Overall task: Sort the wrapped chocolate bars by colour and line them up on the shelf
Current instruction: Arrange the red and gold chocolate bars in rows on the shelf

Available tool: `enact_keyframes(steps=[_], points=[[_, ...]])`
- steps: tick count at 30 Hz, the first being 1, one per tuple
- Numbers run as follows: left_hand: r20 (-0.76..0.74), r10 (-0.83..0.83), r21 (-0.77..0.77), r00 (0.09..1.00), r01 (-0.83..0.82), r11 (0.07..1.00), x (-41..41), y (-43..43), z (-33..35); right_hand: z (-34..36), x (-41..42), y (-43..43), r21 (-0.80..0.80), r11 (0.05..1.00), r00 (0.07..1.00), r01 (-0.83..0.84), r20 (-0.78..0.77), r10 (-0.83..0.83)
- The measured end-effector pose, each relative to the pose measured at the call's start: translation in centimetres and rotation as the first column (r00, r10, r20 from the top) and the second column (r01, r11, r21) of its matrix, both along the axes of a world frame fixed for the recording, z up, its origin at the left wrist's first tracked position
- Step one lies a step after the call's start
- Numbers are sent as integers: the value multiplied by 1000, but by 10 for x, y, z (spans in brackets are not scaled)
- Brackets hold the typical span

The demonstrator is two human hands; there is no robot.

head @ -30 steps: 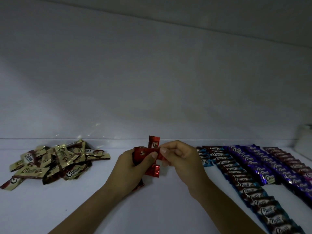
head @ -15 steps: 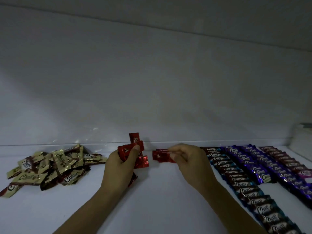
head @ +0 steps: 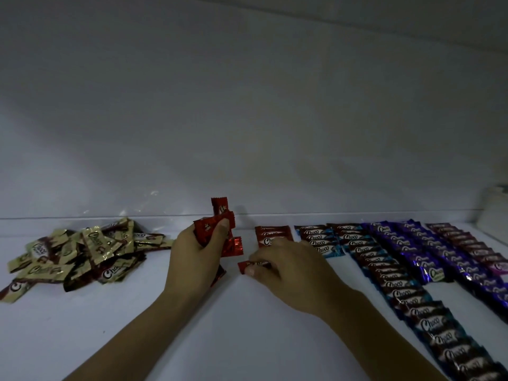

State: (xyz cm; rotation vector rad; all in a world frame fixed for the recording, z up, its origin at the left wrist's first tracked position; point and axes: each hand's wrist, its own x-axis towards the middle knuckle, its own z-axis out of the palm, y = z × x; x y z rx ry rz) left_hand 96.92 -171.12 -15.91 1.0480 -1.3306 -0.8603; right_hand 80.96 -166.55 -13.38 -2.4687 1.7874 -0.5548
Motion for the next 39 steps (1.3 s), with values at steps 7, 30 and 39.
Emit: enact_keyframes(steps=[7, 30, 39], points=[[57, -18, -9, 998, 18, 1000, 1, 1, -1, 11, -7, 6, 115, 993, 999, 40, 18, -42], [76, -48, -1, 996, 48, 999, 1, 1, -1, -7, -32, -26, -173, 951, 948, 255, -149, -281], [65, -100, 8, 993, 100, 995, 1, 4, 1, -8, -33, -25, -184, 946, 942, 268, -158, -298]])
